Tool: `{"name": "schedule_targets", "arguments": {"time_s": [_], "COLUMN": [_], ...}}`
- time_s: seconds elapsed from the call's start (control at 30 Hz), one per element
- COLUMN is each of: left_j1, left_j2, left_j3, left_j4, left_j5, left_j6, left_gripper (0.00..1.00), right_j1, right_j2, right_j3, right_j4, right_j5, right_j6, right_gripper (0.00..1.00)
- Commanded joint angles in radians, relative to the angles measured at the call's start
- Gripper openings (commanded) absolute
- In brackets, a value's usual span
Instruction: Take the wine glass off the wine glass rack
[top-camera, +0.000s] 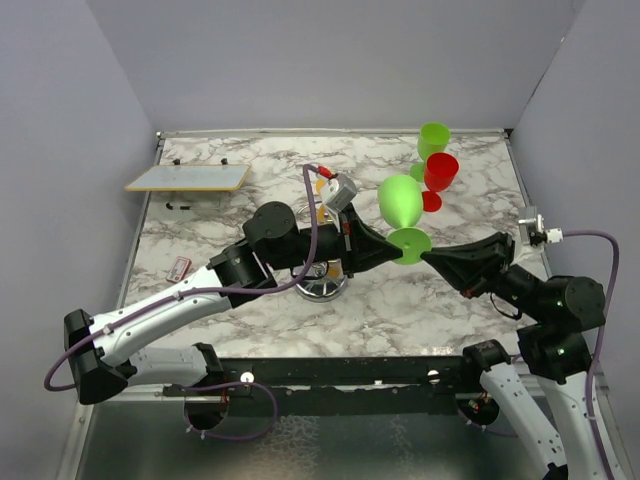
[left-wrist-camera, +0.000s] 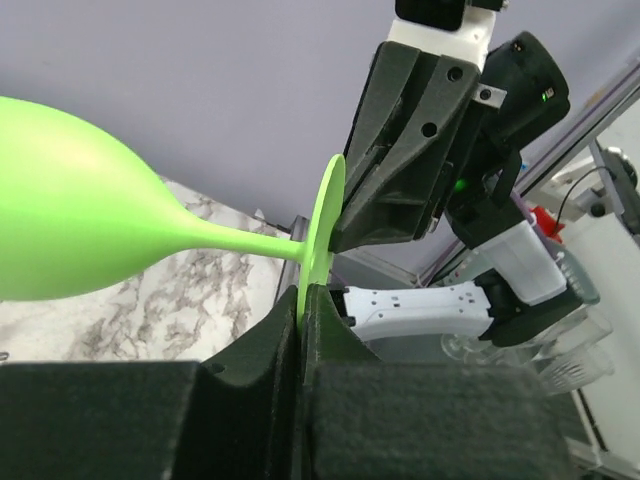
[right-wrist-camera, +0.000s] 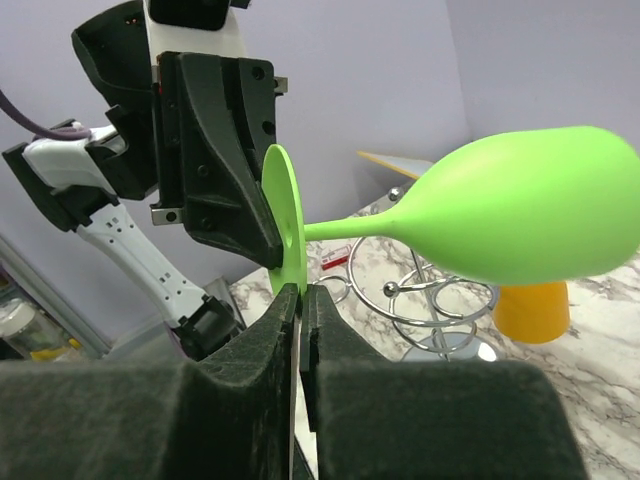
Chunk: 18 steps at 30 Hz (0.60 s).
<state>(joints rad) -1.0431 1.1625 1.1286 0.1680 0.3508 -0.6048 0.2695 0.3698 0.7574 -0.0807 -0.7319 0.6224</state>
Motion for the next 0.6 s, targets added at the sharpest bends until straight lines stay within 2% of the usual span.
{"name": "schedule_targets", "arguments": {"time_s": [0.0, 0.1, 0.3, 0.47, 0.57], "left_j1": [0.002, 0.002, 0.002, 0.000, 0.000], "left_j2": [-0.030, -0.050, -0.130, -0.207, -0.254], "left_j3": [-0.020, -0.050, -0.127, -0.197, -0.256], "left_j4": [0.047, 0.074, 0.074, 0.077, 0.072], "left_j5": [0.077, 0.138, 0.237, 0.329, 0.453], "left_j6": [0.146, 0.215, 0.477, 0.727, 0.905], "left_gripper": [0.00, 0.00, 0.00, 0.00, 0.00], "right_j1": [0.010, 0.009, 0.009, 0.009, 0.009], "right_j2": [0.009, 0.020, 0.079, 0.141, 0.175], "right_j3": [0.026, 0.060, 0.244, 0.415, 0.467], "right_j4": [0.034, -0.002, -0.257, -0.505, -0.578], "right_j5": [-0.030, -0.014, 0.113, 0.320, 0.349], "right_j6": [-0.020, -0.033, -0.112, -0.134, -0.138], "right_gripper": [0.10, 0.30, 0.60, 0.77, 0.78]}}
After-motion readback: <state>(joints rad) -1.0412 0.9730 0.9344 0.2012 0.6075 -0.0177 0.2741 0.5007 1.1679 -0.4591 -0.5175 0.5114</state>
